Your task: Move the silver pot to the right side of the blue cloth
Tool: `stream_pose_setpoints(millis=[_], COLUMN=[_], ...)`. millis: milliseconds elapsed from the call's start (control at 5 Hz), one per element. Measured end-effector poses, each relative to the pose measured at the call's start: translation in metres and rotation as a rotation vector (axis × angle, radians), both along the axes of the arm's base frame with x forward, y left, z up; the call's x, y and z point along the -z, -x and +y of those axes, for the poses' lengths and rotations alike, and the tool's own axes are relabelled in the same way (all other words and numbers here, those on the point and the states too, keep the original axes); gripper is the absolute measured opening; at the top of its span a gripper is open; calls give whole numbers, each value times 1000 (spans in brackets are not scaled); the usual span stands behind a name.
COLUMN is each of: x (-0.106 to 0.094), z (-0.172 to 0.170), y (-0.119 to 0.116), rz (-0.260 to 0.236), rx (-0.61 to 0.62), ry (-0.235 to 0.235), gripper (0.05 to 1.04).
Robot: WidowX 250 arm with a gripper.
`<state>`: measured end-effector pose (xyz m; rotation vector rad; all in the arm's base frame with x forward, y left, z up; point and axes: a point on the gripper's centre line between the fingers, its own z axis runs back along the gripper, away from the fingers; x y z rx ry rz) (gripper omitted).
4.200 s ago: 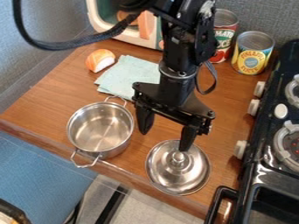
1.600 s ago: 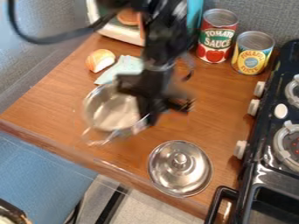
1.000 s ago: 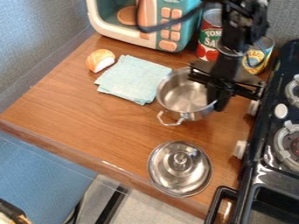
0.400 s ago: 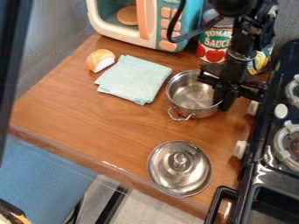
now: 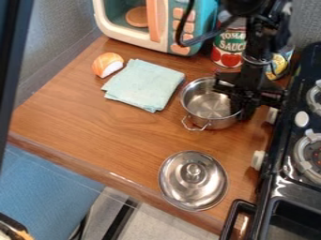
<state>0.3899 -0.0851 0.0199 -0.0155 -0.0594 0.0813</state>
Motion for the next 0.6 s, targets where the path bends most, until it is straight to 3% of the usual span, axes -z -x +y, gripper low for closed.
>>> stream_pose_setpoints(millis=[200,400,600], x=[-16,-39,-56], z=[10,12,5], y=[-2,1,7], rz=[-8,-16,-7], rx=[-19,4,41], ry=[36,16,-41], gripper=[574,873,1016])
